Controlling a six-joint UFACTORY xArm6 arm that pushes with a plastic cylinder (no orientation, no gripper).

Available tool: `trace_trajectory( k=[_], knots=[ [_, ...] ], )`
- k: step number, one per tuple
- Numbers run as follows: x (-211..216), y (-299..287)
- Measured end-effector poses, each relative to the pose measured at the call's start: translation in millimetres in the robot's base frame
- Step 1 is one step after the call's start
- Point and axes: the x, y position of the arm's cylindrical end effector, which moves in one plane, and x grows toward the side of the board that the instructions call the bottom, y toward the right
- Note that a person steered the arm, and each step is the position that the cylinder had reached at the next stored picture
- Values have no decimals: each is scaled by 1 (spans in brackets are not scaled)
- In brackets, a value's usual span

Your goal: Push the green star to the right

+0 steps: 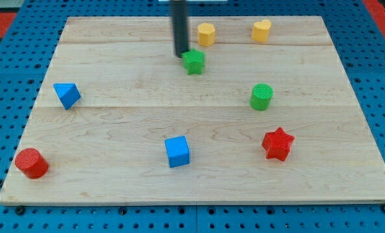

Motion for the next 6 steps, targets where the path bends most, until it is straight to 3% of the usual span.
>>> trace_trajectory(
  k=[1,2,3,5,6],
  knots=[
    [2,-48],
    [35,-60],
    [36,-8],
    [14,10],
    [14,79]
  ],
)
